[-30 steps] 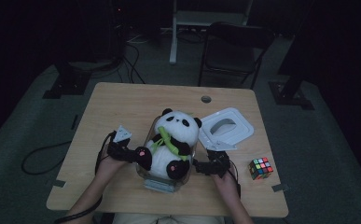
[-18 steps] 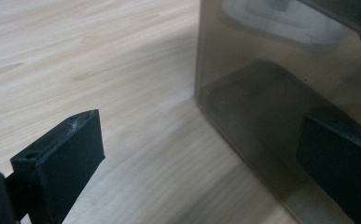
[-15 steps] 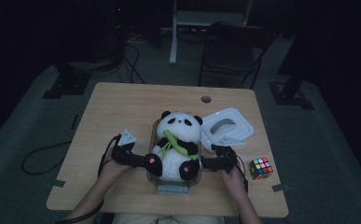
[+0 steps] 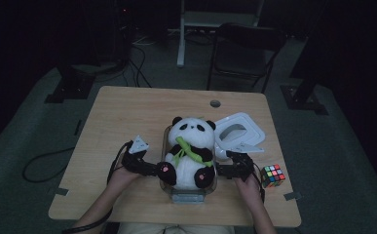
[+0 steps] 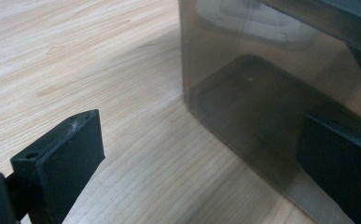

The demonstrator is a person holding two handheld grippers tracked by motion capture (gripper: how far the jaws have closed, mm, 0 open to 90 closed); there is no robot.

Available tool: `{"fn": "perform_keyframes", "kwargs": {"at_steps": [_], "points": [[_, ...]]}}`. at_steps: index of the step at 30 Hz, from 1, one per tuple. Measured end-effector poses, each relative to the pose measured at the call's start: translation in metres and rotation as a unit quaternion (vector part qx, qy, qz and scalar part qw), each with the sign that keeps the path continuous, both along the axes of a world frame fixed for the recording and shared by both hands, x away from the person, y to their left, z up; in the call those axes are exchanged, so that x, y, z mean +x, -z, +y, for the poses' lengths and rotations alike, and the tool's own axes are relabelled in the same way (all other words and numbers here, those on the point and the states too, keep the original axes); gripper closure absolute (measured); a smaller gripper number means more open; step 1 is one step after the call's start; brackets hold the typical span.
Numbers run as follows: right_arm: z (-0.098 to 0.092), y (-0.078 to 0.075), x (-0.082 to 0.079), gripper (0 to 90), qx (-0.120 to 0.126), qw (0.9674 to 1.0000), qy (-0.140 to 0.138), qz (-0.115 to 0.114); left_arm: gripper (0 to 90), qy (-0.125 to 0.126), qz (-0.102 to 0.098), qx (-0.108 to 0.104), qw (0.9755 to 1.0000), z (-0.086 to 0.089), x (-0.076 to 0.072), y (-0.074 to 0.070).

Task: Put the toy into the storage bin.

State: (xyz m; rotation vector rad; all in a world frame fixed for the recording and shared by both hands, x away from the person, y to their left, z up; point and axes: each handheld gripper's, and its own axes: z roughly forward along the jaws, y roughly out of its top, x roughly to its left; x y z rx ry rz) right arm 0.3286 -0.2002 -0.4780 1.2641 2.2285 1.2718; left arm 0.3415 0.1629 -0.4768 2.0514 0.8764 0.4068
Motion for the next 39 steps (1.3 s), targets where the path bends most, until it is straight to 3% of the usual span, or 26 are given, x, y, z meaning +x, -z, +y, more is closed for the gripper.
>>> {"fn": "perform_keyframes", "kwargs": {"at_steps": [4,9,17,20,24,29,32,34,36,37,38,39], "points": [[0.000,-0.001,0.002,20.3,0.001,1.0000,0.002,-0.004,2.0,0.005,0.000,0.001,1.0000,0.000,-0.001,-0.001],[0.001,-0.004,0.004,20.2,-0.005,0.9999,0.011,-0.004,2.0,0.011,0.015,-0.010,0.9998,0.002,0.001,-0.002],[-0.006,-0.017,0.000,17.0,0.006,0.9994,0.030,-0.019,2.0,0.023,0.001,-0.033,0.9992,0.014,-0.004,-0.013],[-0.009,-0.027,-0.004,16.9,0.007,0.9989,0.034,-0.030,2.0,0.030,0.011,-0.033,0.9989,0.020,-0.006,-0.024],[-0.012,-0.043,-0.010,16.9,0.019,0.9978,0.042,-0.048,3.1,0.017,0.000,-0.048,0.9987,0.029,-0.008,-0.043],[-0.013,-0.067,-0.020,14.2,0.044,0.9960,0.047,-0.062,4.1,0.032,-0.025,-0.069,0.9968,0.032,-0.016,-0.067],[-0.009,-0.082,-0.031,12.3,0.041,0.9952,0.021,-0.086,4.1,0.044,-0.035,-0.076,0.9955,0.029,-0.024,-0.079],[-0.006,-0.091,-0.038,19.4,0.047,0.9940,0.007,-0.098,5.1,0.069,-0.039,-0.086,0.9931,0.024,-0.033,-0.088],[-0.004,-0.098,-0.047,40.1,0.055,0.9914,-0.005,-0.119,8.2,0.089,-0.046,-0.092,0.9907,0.021,-0.040,-0.094],[-0.003,-0.103,-0.050,44.4,0.059,0.9907,-0.012,-0.122,12.3,0.098,-0.056,-0.096,0.9890,0.019,-0.045,-0.098],[-0.002,-0.108,-0.055,55.4,0.059,0.9902,-0.015,-0.125,15.7,0.105,-0.057,-0.098,0.9880,0.018,-0.048,-0.101],[-0.001,-0.111,-0.057,61.3,0.055,0.9898,-0.019,-0.130,15.8,0.121,-0.063,-0.101,0.9855,0.016,-0.053,-0.104]]}}
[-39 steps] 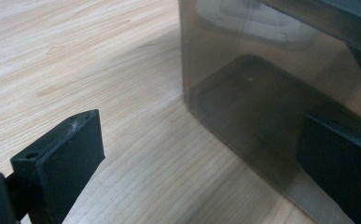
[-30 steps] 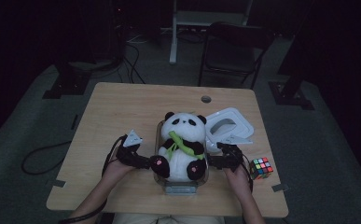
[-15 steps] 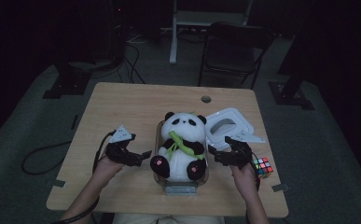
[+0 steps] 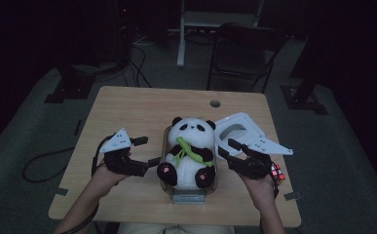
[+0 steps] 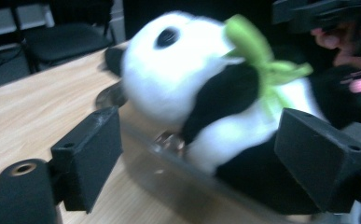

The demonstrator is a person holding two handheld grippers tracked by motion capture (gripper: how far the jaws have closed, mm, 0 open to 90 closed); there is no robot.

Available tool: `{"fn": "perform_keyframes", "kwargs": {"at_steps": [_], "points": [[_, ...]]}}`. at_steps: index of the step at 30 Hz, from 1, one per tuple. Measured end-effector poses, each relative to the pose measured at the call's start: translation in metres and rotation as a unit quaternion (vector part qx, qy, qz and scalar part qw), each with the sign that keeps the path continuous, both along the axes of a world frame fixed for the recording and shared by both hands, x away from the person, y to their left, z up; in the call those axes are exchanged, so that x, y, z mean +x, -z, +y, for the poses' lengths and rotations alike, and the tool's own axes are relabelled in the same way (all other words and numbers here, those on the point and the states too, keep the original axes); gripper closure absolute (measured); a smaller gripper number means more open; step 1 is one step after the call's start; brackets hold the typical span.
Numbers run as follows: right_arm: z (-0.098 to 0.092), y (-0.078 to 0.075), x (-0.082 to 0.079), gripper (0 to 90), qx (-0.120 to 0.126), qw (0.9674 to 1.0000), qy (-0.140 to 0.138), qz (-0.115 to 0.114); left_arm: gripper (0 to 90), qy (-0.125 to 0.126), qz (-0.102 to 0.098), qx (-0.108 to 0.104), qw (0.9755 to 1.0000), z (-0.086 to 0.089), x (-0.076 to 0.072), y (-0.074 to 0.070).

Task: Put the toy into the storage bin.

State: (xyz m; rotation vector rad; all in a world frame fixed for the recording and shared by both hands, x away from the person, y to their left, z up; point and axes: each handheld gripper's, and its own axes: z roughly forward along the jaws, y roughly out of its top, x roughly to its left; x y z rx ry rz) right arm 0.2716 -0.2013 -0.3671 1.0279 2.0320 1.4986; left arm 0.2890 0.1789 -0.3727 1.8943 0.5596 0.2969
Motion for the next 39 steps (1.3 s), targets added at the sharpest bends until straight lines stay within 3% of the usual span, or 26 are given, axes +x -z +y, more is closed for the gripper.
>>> {"fn": "perform_keyframes", "kwargs": {"at_steps": [2,4,5,7,11,16,17,20,29,39], "points": [[0.004,-0.006,-0.006,76.6,-0.006,0.9999,-0.010,-0.008,31.5,0.010,-0.010,-0.012,0.9998,-0.001,-0.006,-0.004],[0.008,-0.011,-0.011,82.0,-0.011,0.9992,-0.037,-0.005,36.4,0.032,-0.001,-0.019,0.9993,-0.003,-0.009,-0.006],[0.010,-0.013,-0.014,85.6,-0.013,0.9989,-0.045,-0.002,42.2,0.038,-0.007,-0.016,0.9991,-0.004,-0.012,-0.006],[0.015,-0.015,-0.020,88.1,-0.016,0.9978,-0.065,0.000,47.7,0.052,-0.002,-0.013,0.9986,-0.005,-0.014,-0.006],[0.023,-0.016,-0.029,90.0,-0.016,0.9954,-0.095,0.003,62.5,0.080,-0.014,-0.005,0.9967,-0.010,-0.024,-0.007],[0.032,-0.013,-0.034,90.0,-0.019,0.9915,-0.127,0.020,81.7,0.107,-0.020,0.023,0.9938,-0.014,-0.028,-0.006],[0.033,-0.012,-0.035,90.0,-0.021,0.9909,-0.132,0.020,83.9,0.108,-0.013,0.025,0.9938,-0.014,-0.028,-0.006],[0.035,-0.009,-0.037,90.0,-0.015,0.9886,-0.147,0.027,85.8,0.116,-0.008,0.035,0.9926,-0.015,-0.027,-0.005],[0.037,0.007,-0.033,90.0,-0.021,0.9858,-0.157,0.056,85.8,0.121,0.015,0.042,0.9916,-0.020,-0.019,0.007],[0.039,0.031,-0.022,90.0,-0.027,0.9834,-0.154,0.091,88.2,0.133,0.046,0.048,0.9889,-0.027,-0.012,0.022]]}}
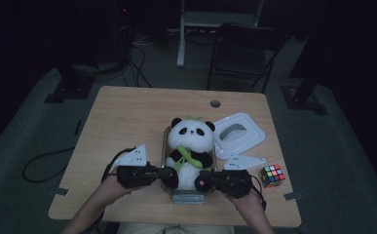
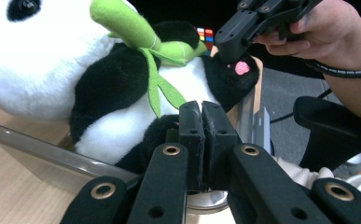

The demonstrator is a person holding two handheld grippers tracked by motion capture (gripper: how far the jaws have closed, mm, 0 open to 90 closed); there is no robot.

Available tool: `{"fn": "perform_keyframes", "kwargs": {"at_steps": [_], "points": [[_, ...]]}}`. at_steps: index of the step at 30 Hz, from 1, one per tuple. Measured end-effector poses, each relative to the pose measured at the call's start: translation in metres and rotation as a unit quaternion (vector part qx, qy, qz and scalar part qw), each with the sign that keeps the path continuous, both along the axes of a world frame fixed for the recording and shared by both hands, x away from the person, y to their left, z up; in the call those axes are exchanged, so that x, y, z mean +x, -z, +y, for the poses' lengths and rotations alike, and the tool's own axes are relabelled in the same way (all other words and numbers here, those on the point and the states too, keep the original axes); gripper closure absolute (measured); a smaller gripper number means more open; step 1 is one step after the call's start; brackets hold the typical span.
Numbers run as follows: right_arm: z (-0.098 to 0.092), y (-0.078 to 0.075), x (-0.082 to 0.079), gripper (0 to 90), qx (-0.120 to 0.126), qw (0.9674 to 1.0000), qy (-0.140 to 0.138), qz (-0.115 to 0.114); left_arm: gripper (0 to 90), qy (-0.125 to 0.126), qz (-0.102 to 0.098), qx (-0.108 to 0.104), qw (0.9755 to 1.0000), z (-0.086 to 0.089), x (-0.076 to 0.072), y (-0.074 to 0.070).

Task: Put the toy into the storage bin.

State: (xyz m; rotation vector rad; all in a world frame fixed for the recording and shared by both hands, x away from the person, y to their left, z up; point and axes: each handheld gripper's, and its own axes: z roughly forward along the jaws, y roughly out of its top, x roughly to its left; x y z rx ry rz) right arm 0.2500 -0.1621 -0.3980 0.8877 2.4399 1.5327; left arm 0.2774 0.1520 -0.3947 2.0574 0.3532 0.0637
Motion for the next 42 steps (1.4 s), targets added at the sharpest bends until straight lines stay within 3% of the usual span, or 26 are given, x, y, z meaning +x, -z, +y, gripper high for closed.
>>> {"fn": "perform_keyframes", "kwargs": {"at_steps": [5,10,12,18,24,27,31,35,40,42], "points": [[0.001,0.009,0.005,90.0,-0.008,0.9997,0.003,0.022,88.3,0.002,0.019,0.012,0.9997,-0.005,0.003,0.009],[0.007,0.020,0.010,90.0,-0.040,0.9982,0.002,0.045,88.2,0.001,0.024,0.054,0.9983,-0.015,0.005,0.022],[0.009,0.026,0.011,88.8,-0.041,0.9977,0.000,0.054,88.1,0.003,0.031,0.049,0.9983,-0.017,0.006,0.026],[0.008,0.030,0.012,88.3,-0.032,0.9976,-0.001,0.062,84.7,0.009,0.026,0.048,0.9985,-0.019,0.005,0.025],[0.003,0.019,0.012,85.9,-0.025,0.9986,0.003,0.047,81.0,-0.001,0.023,0.020,0.9995,-0.010,0.005,0.013],[-0.001,0.009,0.016,84.7,-0.023,0.9991,0.012,0.033,77.8,-0.020,0.008,0.009,0.9997,-0.005,0.009,0.003],[-0.006,-0.004,0.027,85.1,-0.015,0.9993,0.031,0.018,75.7,-0.045,-0.011,-0.003,0.9989,0.000,0.018,-0.007],[-0.011,-0.015,0.042,86.1,-0.003,0.9986,0.052,0.009,77.4,-0.067,-0.017,-0.015,0.9975,0.002,0.029,-0.014],[-0.009,-0.023,0.061,86.1,0.004,0.9978,0.067,0.004,77.5,-0.079,-0.033,-0.014,0.9962,-0.004,0.040,-0.020],[-0.006,-0.025,0.068,86.6,0.010,0.9974,0.071,0.005,80.5,-0.082,-0.029,-0.017,0.9961,-0.007,0.045,-0.021]]}}
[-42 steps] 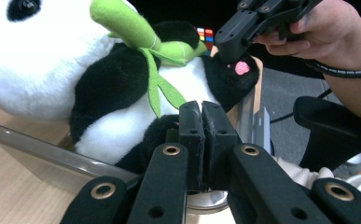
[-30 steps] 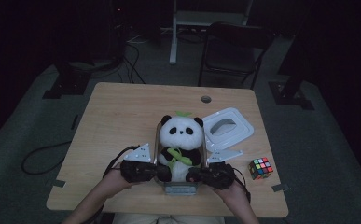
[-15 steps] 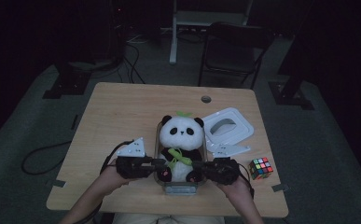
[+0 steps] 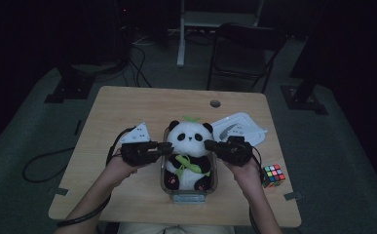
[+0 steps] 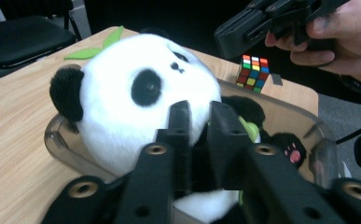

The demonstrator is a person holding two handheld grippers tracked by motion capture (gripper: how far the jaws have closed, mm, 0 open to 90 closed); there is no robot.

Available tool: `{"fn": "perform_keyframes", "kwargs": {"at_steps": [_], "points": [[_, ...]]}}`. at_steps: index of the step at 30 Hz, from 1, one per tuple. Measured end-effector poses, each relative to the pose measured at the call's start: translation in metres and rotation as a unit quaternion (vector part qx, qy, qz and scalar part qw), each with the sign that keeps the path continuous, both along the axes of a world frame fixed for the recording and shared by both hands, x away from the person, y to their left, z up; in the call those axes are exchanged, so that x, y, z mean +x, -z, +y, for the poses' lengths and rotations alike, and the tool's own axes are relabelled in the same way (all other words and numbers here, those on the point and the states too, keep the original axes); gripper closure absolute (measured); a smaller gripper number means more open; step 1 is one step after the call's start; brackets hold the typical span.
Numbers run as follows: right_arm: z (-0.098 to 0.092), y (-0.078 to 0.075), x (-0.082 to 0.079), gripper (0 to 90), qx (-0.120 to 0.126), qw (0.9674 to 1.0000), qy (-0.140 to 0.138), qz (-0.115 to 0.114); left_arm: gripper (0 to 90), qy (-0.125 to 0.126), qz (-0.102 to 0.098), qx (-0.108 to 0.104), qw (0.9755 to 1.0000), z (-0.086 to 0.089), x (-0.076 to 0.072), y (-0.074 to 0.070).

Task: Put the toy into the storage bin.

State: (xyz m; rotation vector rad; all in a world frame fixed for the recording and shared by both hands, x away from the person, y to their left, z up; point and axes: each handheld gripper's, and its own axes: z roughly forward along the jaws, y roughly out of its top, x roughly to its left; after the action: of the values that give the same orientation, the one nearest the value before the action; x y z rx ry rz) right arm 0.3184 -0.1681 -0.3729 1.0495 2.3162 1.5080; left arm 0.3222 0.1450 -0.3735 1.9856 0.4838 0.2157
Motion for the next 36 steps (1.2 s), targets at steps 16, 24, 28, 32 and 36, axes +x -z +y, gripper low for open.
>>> {"fn": "perform_keyframes", "kwargs": {"at_steps": [16,24,28,32,36], "points": [[0.018,0.017,0.025,88.1,-0.001,0.9997,0.007,0.024,80.7,-0.016,0.026,0.019,0.9994,-0.020,0.028,0.022],[0.019,0.027,0.030,89.9,0.002,0.9993,0.014,0.035,84.7,-0.024,0.046,0.027,0.9983,-0.024,0.036,0.030],[0.020,0.029,0.032,90.0,-0.004,0.9992,0.016,0.035,85.5,-0.025,0.047,0.032,0.9980,-0.026,0.038,0.031],[0.022,0.028,0.033,90.0,-0.013,0.9990,0.023,0.037,85.5,-0.030,0.043,0.045,0.9976,-0.029,0.039,0.030],[0.026,0.029,0.034,90.0,-0.031,0.9983,0.032,0.037,86.7,-0.032,0.049,0.055,0.9968,-0.032,0.040,0.032]]}}
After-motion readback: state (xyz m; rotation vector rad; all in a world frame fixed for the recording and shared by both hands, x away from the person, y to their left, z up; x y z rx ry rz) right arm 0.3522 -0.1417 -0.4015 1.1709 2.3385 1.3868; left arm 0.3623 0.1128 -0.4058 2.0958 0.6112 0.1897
